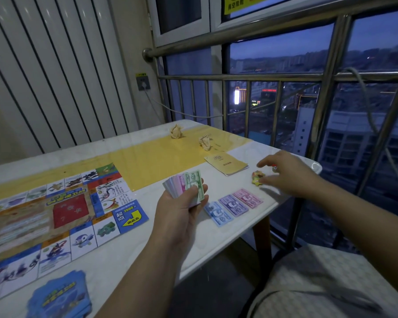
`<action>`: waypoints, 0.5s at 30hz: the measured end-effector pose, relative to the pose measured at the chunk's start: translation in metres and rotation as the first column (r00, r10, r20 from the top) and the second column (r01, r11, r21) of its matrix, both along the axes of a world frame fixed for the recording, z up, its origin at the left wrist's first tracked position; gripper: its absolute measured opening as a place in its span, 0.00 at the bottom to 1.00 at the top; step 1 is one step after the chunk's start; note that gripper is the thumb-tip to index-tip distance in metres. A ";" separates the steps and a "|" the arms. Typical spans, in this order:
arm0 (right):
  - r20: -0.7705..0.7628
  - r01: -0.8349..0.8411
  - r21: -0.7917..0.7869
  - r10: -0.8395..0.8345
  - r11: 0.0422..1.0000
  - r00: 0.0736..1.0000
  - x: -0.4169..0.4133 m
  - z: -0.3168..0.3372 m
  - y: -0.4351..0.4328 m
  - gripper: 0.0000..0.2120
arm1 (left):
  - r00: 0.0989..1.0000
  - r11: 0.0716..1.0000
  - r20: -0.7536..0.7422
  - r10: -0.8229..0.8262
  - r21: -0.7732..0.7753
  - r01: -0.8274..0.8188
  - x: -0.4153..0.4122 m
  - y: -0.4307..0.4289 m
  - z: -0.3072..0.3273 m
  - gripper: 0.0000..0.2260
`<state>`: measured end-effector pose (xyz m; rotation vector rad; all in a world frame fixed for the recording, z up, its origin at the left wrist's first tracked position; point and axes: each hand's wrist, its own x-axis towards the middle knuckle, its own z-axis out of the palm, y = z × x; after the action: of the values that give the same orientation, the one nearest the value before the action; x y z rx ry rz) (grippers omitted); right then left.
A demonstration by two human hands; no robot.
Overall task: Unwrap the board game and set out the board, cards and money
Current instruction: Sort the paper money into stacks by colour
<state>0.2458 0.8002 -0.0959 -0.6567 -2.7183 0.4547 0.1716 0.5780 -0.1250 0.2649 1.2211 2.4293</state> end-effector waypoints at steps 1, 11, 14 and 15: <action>0.052 0.000 -0.006 0.000 1.000 0.999 -0.001 -0.006 0.000 0.22 | 1.000 1.000 -0.002 -0.001 -0.002 0.001 0.000 0.000 0.000 0.09; 0.026 -0.012 0.037 0.011 0.999 1.000 -0.019 -0.028 0.008 0.15 | 1.000 0.999 -0.025 0.001 -0.045 -0.002 0.000 -0.001 -0.002 0.08; 0.028 -0.003 0.082 0.001 0.997 1.000 -0.023 -0.028 0.013 0.15 | 1.000 0.999 -0.019 0.002 -0.045 -0.003 0.000 -0.001 -0.002 0.08; 0.032 0.004 0.106 -0.008 0.994 0.999 -0.024 -0.028 0.014 0.15 | 1.000 0.999 -0.022 0.002 -0.047 -0.004 0.001 -0.001 -0.001 0.08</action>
<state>0.2214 0.8140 -0.1238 -0.6489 -2.7479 0.2978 0.1723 0.5774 -0.1264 0.2774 1.2875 2.4028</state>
